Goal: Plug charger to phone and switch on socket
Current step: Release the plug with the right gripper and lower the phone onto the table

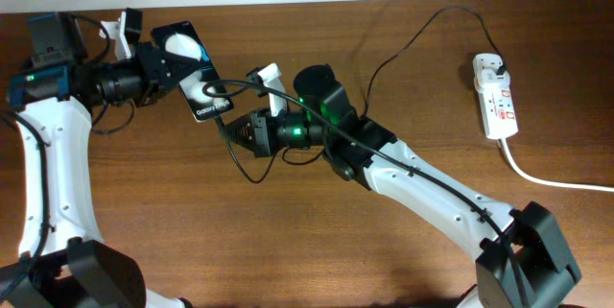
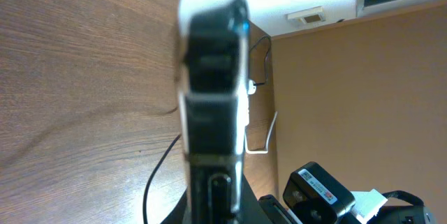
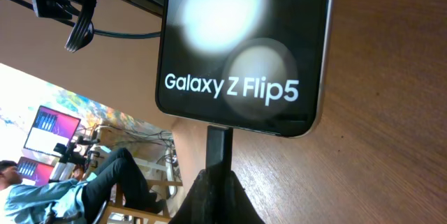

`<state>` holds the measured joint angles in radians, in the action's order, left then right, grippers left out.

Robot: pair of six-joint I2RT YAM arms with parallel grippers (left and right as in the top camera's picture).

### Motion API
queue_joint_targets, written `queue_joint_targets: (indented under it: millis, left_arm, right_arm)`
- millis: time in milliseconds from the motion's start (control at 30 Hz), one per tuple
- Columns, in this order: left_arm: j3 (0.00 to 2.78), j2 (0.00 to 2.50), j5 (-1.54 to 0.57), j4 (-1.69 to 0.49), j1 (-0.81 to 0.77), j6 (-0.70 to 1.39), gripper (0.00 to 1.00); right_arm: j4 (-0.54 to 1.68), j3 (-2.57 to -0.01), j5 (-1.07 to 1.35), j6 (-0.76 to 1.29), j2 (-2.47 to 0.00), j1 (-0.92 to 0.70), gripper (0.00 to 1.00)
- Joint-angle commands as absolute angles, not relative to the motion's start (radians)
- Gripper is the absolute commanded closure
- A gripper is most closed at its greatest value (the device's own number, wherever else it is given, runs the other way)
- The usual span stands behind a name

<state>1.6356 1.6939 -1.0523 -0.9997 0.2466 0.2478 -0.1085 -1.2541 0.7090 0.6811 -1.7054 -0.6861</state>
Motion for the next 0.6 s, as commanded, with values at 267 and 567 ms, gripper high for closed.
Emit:
queue_joint_targets:
  millis: [267,567]
  left_arm:
    - [1.598,1.666,-0.715,-1.086,0.157,0.247,1.0]
    - [1.597,1.775,-0.281,-1.01,-0.081,0.329,1.0]
  right_arm:
    - [0.031,-1.32,0.594,0.463,-1.693,-0.545,0.13]
    - [0.698,-1.319,0.585,0.259,-1.693,-0.317,0.06]
